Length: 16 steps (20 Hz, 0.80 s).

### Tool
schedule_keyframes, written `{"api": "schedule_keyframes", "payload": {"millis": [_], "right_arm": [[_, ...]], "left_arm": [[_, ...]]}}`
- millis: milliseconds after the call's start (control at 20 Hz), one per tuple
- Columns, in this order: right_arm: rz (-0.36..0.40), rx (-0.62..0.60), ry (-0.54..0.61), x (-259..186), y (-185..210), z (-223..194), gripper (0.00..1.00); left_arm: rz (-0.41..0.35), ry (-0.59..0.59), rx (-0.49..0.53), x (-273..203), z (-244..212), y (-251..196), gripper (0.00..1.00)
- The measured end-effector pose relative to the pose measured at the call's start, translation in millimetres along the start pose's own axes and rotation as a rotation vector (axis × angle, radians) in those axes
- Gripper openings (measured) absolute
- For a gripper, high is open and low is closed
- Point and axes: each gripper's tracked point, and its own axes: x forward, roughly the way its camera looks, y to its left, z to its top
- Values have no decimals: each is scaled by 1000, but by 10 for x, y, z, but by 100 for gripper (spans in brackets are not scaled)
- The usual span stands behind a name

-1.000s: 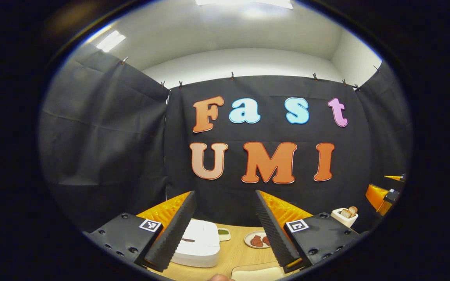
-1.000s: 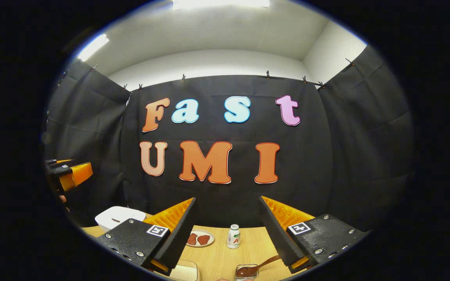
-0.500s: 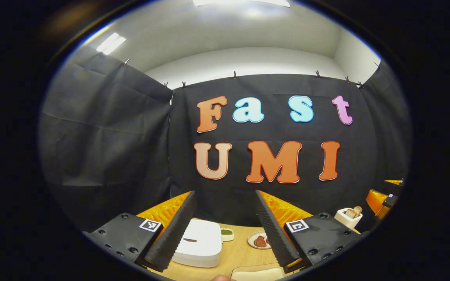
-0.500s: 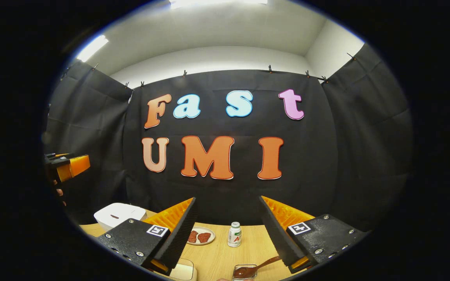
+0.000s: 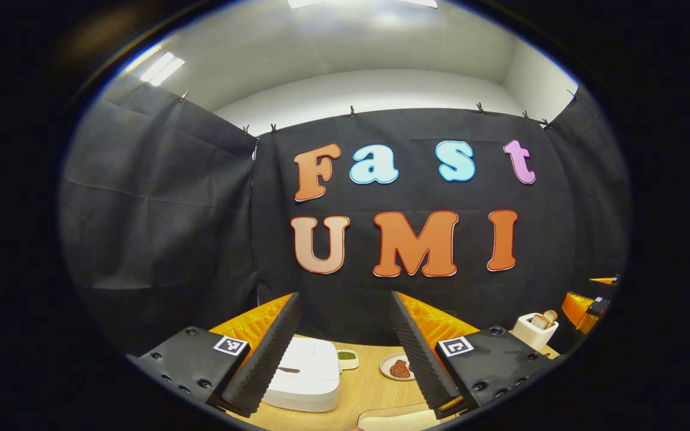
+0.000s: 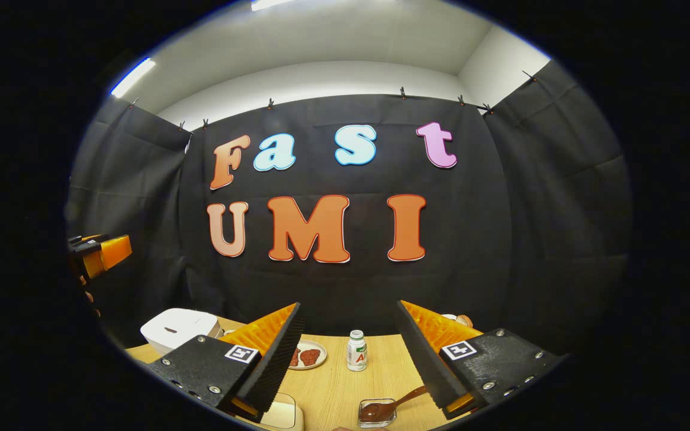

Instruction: Close the left gripper, press the button to open the rice cooker; take a wooden spoon from the chopstick holder with the right hand, scoop a spoonful of rice and pour it into the rice cooker, then put the wooden spoon back into the chopstick holder.

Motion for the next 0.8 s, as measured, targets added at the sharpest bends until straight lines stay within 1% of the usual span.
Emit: {"api": "schedule_keyframes", "payload": {"millis": [100,150,200,250,400,500,550,600,700,800], "right_arm": [[-5,7,17,14,-20,-68,96],[-7,13,24,25,-13,-93,100],[-9,19,29,35,-18,-104,100],[-10,23,31,54,-22,-116,96],[-21,15,28,104,-48,-116,96],[-30,10,20,125,-72,-102,96],[-35,10,17,129,-79,-97,96],[-40,9,18,127,-92,-106,96],[-55,3,19,144,-129,-123,96],[-76,-7,18,145,-177,-146,96]], "left_arm": [[-7,4,7,102,-21,-7,97],[-3,4,11,157,-20,9,92],[-2,9,19,180,-45,9,87],[4,22,34,221,-70,27,83],[34,46,55,300,-138,132,37],[30,75,45,378,-228,169,6],[34,94,42,428,-273,208,9],[51,122,32,526,-374,304,5],[43,182,-3,593,-484,361,5],[61,245,-10,709,-648,527,5]]}}
